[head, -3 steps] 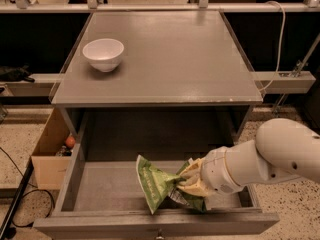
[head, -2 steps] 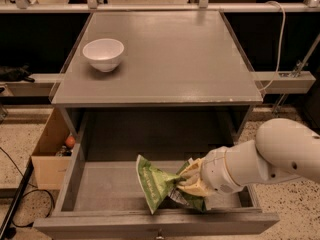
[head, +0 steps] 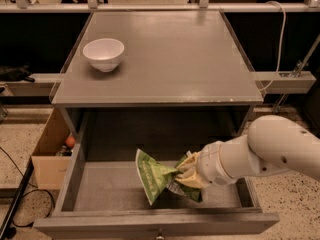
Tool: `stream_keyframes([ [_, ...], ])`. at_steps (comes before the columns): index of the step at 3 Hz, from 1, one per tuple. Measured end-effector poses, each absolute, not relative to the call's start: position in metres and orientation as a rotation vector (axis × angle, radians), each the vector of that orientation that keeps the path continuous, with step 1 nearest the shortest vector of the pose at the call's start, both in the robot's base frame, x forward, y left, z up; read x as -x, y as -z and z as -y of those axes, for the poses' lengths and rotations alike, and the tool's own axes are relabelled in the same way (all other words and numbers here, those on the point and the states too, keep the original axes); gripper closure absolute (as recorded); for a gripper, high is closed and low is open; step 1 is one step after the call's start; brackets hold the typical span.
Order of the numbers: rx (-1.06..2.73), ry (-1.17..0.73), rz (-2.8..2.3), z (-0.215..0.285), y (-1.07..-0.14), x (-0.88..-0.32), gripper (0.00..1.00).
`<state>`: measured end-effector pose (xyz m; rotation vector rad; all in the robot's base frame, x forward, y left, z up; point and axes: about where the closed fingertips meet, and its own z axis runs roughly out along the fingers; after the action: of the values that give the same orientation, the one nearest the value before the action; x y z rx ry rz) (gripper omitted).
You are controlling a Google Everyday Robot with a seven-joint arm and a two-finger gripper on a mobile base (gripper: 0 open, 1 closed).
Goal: Place green jalapeno chip bag into top drawer
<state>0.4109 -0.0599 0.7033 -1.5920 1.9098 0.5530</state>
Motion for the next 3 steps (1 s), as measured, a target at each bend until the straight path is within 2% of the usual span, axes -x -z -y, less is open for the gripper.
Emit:
stream_keyframes([
  [3, 1.574, -0.501, -1.926, 0.083, -0.635, -0.549, 1.00],
])
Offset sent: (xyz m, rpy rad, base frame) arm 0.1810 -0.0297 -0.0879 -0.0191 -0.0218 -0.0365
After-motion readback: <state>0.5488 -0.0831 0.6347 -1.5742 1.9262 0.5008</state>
